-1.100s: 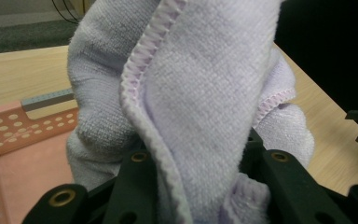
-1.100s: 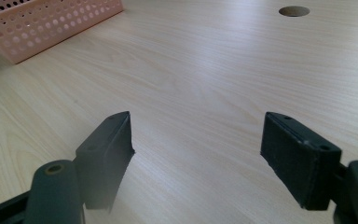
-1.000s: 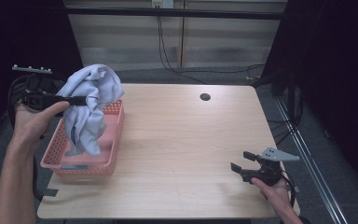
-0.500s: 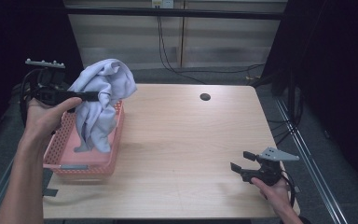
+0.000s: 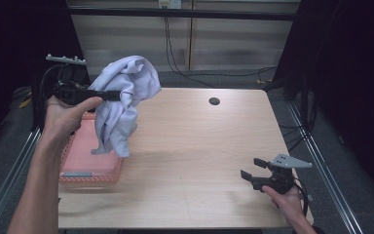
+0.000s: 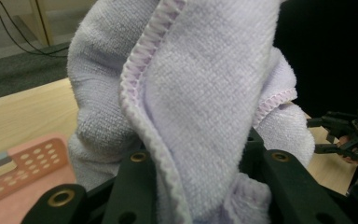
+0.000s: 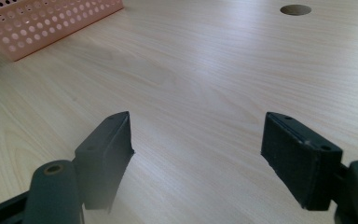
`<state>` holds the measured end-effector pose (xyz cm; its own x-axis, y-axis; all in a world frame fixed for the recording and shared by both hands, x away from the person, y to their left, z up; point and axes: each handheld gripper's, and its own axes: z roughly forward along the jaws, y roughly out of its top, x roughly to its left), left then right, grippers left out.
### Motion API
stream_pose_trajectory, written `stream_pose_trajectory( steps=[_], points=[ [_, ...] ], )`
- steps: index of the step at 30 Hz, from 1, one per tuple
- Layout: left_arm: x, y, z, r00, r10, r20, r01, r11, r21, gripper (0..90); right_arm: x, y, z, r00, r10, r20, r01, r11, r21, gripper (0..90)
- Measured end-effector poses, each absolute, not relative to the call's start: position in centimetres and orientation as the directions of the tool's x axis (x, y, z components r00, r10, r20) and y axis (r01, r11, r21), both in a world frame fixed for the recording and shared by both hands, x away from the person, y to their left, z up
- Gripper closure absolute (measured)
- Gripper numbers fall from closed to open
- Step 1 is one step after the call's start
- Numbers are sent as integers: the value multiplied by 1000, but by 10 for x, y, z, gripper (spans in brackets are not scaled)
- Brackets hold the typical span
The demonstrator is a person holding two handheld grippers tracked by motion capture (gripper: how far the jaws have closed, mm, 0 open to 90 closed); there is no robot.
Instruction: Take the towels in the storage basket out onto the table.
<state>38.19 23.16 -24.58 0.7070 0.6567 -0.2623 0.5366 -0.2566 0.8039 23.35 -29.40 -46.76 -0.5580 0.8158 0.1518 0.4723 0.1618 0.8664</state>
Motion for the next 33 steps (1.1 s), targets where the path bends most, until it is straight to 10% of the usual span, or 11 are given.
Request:
stream_pose_trajectory(
  steps=[33],
  points=[
    [393,78,-307,800,510,-318,534,-362,764,672,234,-295,-467,-560,814,154,474,162,866,243]
  ],
)
